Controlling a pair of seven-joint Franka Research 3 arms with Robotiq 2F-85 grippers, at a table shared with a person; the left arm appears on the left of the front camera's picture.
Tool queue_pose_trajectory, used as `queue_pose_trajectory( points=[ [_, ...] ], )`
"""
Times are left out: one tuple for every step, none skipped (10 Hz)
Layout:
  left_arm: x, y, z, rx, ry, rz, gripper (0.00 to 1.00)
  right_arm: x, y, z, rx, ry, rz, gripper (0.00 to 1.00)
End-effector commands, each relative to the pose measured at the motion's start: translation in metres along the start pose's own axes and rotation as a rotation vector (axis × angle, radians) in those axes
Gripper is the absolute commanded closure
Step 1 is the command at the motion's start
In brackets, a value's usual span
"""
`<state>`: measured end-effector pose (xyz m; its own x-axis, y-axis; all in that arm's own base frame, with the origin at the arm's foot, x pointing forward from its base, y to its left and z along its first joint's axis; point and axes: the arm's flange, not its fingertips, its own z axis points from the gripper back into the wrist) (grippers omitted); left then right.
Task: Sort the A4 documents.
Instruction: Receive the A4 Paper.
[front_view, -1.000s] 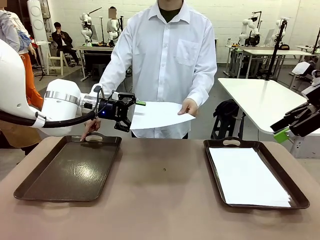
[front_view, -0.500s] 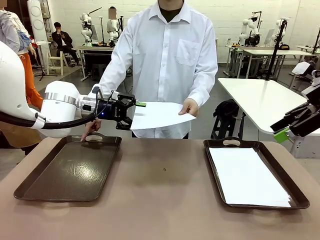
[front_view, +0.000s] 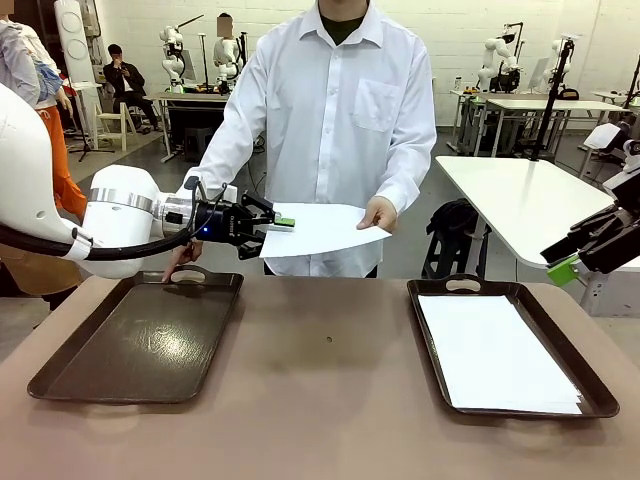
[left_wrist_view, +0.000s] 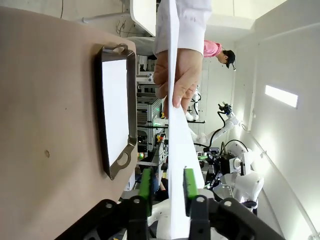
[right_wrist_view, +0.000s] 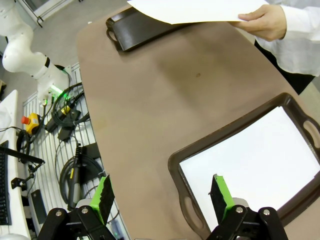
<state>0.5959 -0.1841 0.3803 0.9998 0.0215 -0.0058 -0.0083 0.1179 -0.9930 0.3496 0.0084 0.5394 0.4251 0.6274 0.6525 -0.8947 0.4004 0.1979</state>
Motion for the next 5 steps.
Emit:
queue_pose_trajectory(
  points=[
    [0.0003,0.0018,-0.0038,-0.015,-0.023,-0.017,1.00,-0.0007,-0.0009,-0.0007,0.008,-0.007,0.001,0.00],
    [0.0005,0.0019,-0.0029,-0.015,-0.030,-0.015,1.00,-0.0007,-0.0009,-0.0007,0.008,-0.007,0.001,0.00],
    [0.0005,0.0014,-0.0027,-0.012,-0.035,-0.015,1.00,-0.0007,-0.0009,-0.0007,0.008,-0.007,0.001,0.00],
    [0.0005,0.0008,-0.0028,0.004,-0.041,-0.019,0.98,-0.0007,-0.0009,-0.0007,0.008,-0.007,0.001,0.00],
    [0.0007,-0.0006,-0.0025,0.008,-0.043,-0.023,1.00,-0.0007,-0.0009,-0.0007,0.008,-0.007,0.001,0.00]
  ],
)
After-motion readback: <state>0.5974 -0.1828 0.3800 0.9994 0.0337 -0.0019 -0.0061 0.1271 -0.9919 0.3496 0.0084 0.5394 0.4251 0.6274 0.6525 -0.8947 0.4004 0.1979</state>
